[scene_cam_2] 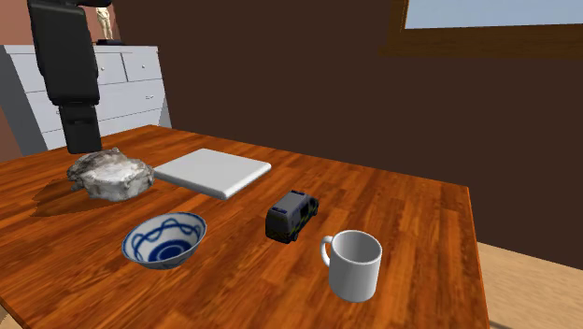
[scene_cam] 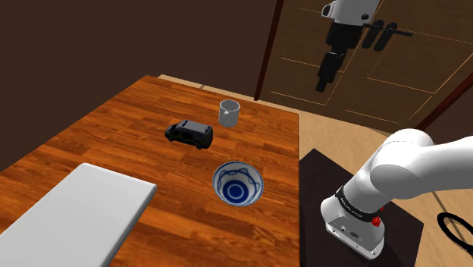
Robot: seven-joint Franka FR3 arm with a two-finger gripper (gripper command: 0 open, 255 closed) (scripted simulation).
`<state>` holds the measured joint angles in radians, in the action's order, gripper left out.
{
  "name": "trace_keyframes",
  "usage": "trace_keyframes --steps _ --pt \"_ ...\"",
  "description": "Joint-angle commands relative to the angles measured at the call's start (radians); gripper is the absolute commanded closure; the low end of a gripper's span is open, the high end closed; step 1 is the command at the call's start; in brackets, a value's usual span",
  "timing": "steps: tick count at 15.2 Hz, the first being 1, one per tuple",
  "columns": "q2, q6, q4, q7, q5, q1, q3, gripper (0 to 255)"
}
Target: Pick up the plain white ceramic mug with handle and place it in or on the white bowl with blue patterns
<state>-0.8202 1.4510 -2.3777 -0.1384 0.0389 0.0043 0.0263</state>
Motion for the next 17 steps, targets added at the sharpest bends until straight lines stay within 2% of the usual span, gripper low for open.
trace_keyframes --steps 1,9,17 --pt "0.000 0.000 0.000 0.000 0.000 0.000 0.000 0" --pt "0.218 0.285 -0.039 0.006 -0.006 -0.017 0.000 0" --pt "0.493 0.533 0.016 0.015 -0.014 -0.031 -0.003 0"
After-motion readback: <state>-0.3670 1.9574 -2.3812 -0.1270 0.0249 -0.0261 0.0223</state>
